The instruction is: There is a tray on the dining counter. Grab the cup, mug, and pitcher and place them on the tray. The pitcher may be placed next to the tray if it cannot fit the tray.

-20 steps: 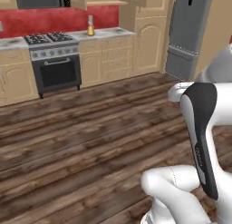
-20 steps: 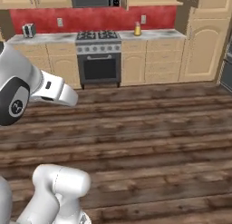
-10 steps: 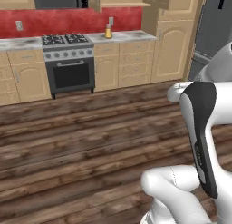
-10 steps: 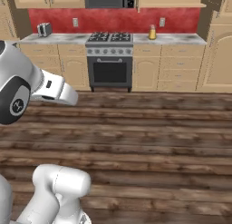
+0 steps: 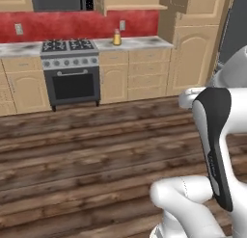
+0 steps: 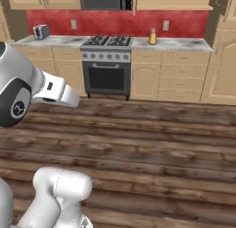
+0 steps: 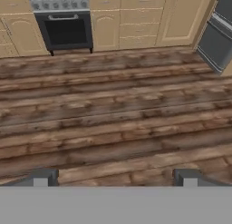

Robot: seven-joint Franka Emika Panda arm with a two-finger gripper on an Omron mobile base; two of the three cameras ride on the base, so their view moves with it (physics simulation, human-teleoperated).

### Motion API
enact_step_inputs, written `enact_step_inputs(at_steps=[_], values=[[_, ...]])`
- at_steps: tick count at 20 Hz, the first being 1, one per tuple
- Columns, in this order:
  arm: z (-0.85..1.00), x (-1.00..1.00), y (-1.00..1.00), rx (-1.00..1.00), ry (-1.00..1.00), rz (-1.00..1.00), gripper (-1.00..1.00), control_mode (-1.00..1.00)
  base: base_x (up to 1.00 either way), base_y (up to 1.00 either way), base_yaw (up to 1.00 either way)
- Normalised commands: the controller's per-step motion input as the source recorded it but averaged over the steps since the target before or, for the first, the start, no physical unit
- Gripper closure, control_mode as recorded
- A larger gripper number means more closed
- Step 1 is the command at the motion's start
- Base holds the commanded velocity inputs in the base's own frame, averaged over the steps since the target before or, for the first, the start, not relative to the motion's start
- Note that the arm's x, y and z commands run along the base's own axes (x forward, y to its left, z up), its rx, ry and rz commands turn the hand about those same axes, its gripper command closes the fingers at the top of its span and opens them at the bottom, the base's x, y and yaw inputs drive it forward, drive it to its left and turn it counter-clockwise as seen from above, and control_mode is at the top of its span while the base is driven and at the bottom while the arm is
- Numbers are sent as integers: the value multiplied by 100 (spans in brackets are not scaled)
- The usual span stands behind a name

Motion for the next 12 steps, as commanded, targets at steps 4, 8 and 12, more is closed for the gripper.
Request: enact_step_inputs(at_steps=[4, 8, 12], values=[[0, 0, 0, 0, 0, 0, -100, 100, 86, -67, 12], [0, 0, 0, 0, 0, 0, -100, 100, 97, -61, 10], [0, 0, 0, 0, 0, 0, -100, 100, 93, -56, 11]])
